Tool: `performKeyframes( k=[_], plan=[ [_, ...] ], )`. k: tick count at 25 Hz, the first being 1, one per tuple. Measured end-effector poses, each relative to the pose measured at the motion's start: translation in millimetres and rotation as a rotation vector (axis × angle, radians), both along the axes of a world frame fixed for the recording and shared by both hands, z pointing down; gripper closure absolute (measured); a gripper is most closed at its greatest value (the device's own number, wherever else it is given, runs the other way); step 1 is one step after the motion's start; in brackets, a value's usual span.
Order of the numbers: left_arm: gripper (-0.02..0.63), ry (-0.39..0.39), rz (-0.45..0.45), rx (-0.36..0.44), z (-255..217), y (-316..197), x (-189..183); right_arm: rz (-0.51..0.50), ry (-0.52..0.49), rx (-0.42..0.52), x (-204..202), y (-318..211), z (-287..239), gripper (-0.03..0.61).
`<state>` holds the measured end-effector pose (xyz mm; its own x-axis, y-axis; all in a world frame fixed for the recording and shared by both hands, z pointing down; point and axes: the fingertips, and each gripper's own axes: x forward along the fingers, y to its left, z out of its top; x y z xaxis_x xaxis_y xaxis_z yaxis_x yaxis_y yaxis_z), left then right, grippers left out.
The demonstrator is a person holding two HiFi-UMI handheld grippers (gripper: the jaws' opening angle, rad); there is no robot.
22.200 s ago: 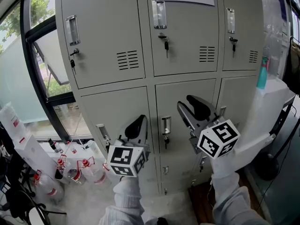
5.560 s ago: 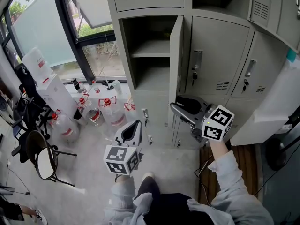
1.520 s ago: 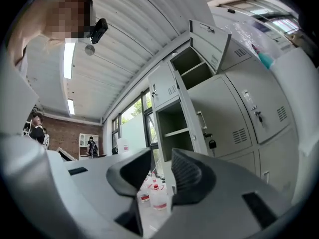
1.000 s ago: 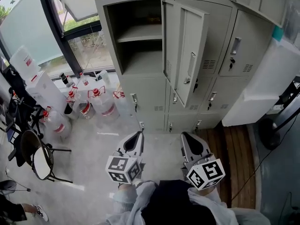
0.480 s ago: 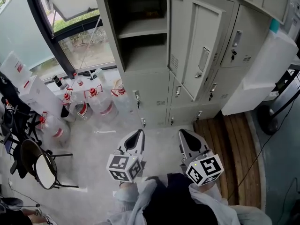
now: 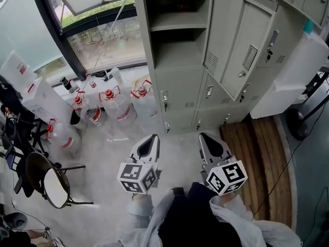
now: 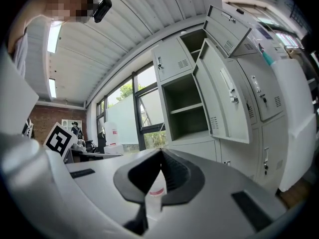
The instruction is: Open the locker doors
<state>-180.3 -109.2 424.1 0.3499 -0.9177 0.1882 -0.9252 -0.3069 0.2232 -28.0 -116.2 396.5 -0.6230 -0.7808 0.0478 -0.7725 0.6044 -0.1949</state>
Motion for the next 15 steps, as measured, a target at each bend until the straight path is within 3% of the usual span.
performKeyframes(
  k=[9,15],
  plan=[
    [0.601,-0.015,-0.015,0.025,10.7,-27.5,-49.7,-0.017,0.055,-0.011,-50.0,-39.2,32.2,0.578],
    [0.601,0.036,-0.036,-0.039,42.6,-51.9,-74.2,-0.04,0.073,-0.049,-81.2,-84.2,60.6,0.578]
  ],
)
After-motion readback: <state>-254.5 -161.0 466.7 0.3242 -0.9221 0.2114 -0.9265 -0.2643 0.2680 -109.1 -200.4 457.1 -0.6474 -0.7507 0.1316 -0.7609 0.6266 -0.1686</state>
